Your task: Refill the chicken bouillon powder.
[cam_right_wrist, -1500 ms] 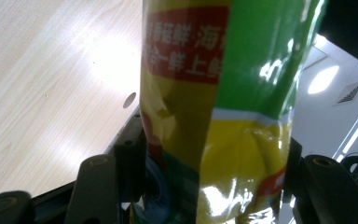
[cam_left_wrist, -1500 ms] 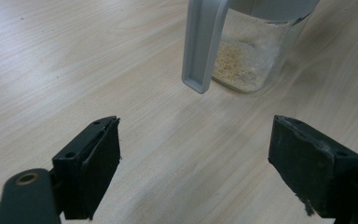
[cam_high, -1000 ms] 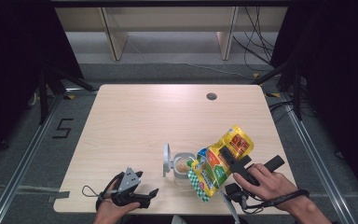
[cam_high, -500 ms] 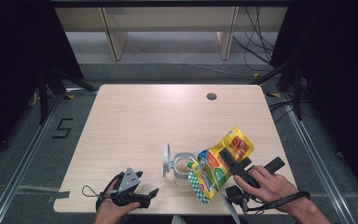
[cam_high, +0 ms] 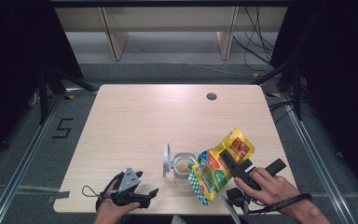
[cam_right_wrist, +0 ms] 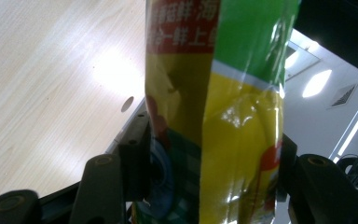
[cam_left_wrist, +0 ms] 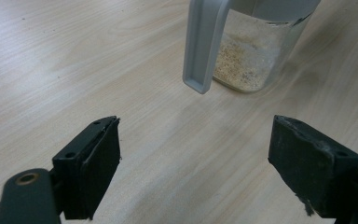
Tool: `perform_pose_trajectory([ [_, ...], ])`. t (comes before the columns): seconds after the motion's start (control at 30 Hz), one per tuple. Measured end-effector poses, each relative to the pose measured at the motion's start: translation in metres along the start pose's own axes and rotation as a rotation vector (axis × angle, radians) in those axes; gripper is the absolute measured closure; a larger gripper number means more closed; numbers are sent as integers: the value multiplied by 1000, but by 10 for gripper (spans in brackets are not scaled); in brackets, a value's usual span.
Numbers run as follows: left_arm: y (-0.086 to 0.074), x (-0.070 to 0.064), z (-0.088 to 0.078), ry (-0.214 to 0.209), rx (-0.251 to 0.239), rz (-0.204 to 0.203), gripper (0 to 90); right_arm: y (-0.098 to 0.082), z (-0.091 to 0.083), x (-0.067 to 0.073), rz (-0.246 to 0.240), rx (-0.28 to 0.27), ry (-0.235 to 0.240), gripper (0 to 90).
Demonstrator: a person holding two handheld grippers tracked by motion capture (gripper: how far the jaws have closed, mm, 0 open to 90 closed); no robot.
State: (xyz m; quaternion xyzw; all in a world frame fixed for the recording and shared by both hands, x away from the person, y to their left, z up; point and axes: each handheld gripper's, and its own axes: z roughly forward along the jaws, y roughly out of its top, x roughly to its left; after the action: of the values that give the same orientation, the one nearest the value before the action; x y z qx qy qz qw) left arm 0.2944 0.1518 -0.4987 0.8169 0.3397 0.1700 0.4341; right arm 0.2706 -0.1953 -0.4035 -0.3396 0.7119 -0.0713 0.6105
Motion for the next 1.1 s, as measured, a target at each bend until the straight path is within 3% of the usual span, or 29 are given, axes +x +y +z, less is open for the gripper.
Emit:
perform_pose_trajectory([
  [0.1,0,0,0,-2,1,1,163,1,0,-1,-4,-2,-4,487],
  [0.13,0,0,0,-2,1,0,163,1,0,-2,-27,2,13,487],
  [0.33,0,0,0,-5,0,-3,163,1,5,-1,-2,-3,2,488],
  [0.37,0,0,0,-5,1,-2,163,0,5,-3,-33,-1,11,488],
  [0.53,-1,0,0,2,1,0,163,0,5,-4,-42,0,26,488],
  [0.57,-1,0,0,2,4,3,163,0,5,-4,-42,0,25,488],
  [0.6,-1,-1,0,-4,6,-28,163,0,5,-3,-38,0,25,488],
  [0.67,-1,-1,0,1,-1,0,163,0,5,-2,-2,-5,5,488],
  [0.7,-1,0,0,-3,4,2,163,0,5,-2,-3,-5,6,488],
  [0.73,-1,0,0,-4,5,3,163,-1,6,-3,-35,-1,30,488],
  [0.93,-1,0,1,-2,-1,-8,163,-1,8,-2,-3,-4,8,488],
  [0.97,0,2,-1,9,21,20,163,-1,8,-2,-3,-4,8,488],
  [1.1,-1,0,0,-2,3,2,163,-1,7,-2,-3,-5,3,488],
])
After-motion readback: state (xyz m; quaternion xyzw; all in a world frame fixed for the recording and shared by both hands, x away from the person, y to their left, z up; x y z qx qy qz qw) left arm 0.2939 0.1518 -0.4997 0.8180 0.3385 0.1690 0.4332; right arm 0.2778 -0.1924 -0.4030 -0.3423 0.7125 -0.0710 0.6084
